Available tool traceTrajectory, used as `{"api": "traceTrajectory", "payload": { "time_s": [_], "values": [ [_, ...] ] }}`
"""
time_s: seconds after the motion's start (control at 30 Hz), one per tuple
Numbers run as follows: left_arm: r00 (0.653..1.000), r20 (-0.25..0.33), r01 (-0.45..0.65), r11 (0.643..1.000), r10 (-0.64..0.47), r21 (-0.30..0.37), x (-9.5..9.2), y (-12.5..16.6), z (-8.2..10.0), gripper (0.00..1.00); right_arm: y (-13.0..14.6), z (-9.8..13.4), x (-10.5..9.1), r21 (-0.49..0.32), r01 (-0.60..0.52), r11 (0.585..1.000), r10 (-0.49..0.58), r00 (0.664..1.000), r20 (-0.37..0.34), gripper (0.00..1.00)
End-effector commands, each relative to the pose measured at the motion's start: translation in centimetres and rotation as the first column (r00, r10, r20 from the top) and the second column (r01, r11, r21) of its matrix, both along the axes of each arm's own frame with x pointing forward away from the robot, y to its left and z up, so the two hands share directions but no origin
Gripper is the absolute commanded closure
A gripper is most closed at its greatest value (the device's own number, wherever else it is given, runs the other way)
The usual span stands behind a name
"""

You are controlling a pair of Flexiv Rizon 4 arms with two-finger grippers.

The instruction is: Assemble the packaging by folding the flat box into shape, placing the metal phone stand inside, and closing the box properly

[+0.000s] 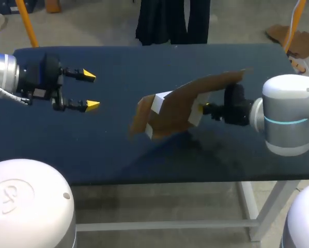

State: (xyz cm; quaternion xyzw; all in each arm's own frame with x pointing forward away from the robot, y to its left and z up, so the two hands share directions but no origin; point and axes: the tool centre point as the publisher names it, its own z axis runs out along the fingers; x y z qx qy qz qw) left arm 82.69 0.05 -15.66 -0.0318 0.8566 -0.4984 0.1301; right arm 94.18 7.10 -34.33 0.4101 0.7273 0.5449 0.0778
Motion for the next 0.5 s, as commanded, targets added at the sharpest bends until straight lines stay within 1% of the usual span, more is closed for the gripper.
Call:
{"api": "traceTrajectory", "payload": {
  "time_s": [0.03,0.1,0.23,0.33,0.37,0.43,0.47,0.5],
  "values": [
    [0.999,-0.026,0.032,0.999,-0.032,0.021,0.1,0.5,0.5,0.0,-0.2,0.3,0.5,0.016,-0.136,0.991,0.137,0.987,-0.082,1.0],
    [0.998,-0.036,0.051,0.998,-0.05,0.028,0.1,0.6,0.5,0.0,0.0,0.3,0.6,0.01,-0.157,0.988,0.157,0.981,-0.113,1.0],
    [0.995,-0.063,0.078,0.996,-0.075,0.046,-0.1,0.8,0.4,0.0,0.1,0.2,0.6,0.003,-0.175,0.985,0.173,0.975,-0.141,1.0],
    [0.988,-0.104,0.123,0.99,-0.116,0.063,-0.2,1.0,0.2,0.0,0.4,0.2,0.7,-0.003,-0.201,0.98,0.198,0.964,-0.181,1.0],
    [0.981,-0.136,0.15,0.986,-0.139,0.074,-0.3,1.1,0.2,0.0,0.5,0.1,0.7,-0.012,-0.207,0.978,0.2,0.958,-0.206,1.0],
    [0.981,-0.136,0.15,0.986,-0.139,0.074,-0.3,1.1,0.2,0.0,0.7,-0.2,0.8,0.003,-0.219,0.976,0.211,0.936,-0.282,1.0],
    [0.981,-0.136,0.15,0.986,-0.139,0.074,-0.3,1.1,0.2,0.0,0.8,-0.5,0.9,-0.011,-0.223,0.975,0.208,0.922,-0.326,1.0],
    [0.981,-0.136,0.15,0.986,-0.139,0.074,-0.3,1.1,0.2,0.0,0.8,-0.5,0.9,-0.011,-0.223,0.975,0.208,0.922,-0.326,1.0]
  ]
}}
